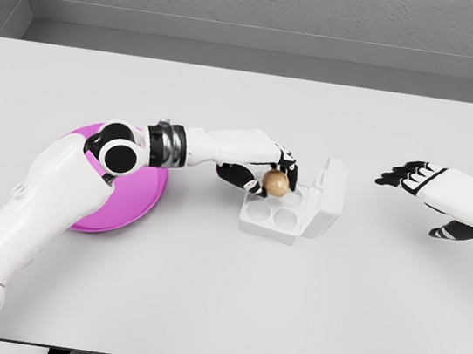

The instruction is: Pack egg into the box and close the box lid

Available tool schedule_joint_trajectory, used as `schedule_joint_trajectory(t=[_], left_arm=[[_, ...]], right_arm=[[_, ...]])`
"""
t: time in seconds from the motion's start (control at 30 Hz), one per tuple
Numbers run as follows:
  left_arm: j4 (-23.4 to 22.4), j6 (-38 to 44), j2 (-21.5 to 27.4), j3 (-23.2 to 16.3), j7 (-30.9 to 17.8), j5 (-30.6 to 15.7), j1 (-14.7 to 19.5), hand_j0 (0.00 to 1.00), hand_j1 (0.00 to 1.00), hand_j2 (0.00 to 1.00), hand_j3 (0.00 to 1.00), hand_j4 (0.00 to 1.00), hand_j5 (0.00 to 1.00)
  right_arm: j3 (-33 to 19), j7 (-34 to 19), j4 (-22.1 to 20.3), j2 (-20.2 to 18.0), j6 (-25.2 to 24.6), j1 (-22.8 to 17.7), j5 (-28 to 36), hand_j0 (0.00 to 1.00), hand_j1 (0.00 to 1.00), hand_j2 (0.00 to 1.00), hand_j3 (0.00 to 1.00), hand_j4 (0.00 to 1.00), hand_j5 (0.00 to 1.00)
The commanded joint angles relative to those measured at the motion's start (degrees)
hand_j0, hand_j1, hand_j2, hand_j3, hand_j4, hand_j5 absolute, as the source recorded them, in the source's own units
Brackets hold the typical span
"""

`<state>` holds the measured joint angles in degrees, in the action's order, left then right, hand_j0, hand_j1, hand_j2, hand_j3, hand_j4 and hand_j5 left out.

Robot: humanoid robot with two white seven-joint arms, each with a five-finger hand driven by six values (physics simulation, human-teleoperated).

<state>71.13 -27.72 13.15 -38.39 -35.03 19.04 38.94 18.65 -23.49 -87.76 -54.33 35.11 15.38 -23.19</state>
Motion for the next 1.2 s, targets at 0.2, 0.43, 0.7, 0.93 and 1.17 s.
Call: schedule_joint_trajectory(t=[0.2,0.43,0.7,0.93,1.17], left_arm=[[0.24,0.21,0.21,0.42,0.03,-0.5,-0.35,0.63,0.63,0.63,0.63,0.63,0.63],[0.5,0.3,0.47,0.42,0.03,-0.5,-0.44,0.67,0.67,0.67,0.67,0.67,0.67],[0.68,0.38,0.47,0.42,0.03,-0.59,-0.53,0.69,0.69,0.69,0.69,0.69,0.69],[0.85,0.56,0.47,0.42,0.03,-0.68,-0.53,0.74,0.74,0.74,0.74,0.74,0.74],[2.17,0.12,5.83,6.48,0.03,-0.94,-1.49,1.0,1.0,1.0,1.0,1.0,1.0]], right_arm=[[-0.02,0.03,-0.13,-0.08,-0.11,0.0,0.34,1.0,1.0,1.0,1.0,1.0,1.0],[-0.02,0.03,-0.04,-0.08,-0.11,0.0,0.34,1.0,1.0,1.0,1.0,1.0,1.0],[-0.02,0.03,-0.13,-0.08,-0.11,0.0,0.34,1.0,1.0,1.0,1.0,1.0,1.0],[-0.02,0.03,-0.13,-0.08,-0.11,0.0,0.43,1.0,1.0,1.0,1.0,1.0,1.0],[0.51,0.03,-0.13,0.01,-0.11,-0.09,0.43,1.0,1.0,1.0,1.0,1.0,1.0]])
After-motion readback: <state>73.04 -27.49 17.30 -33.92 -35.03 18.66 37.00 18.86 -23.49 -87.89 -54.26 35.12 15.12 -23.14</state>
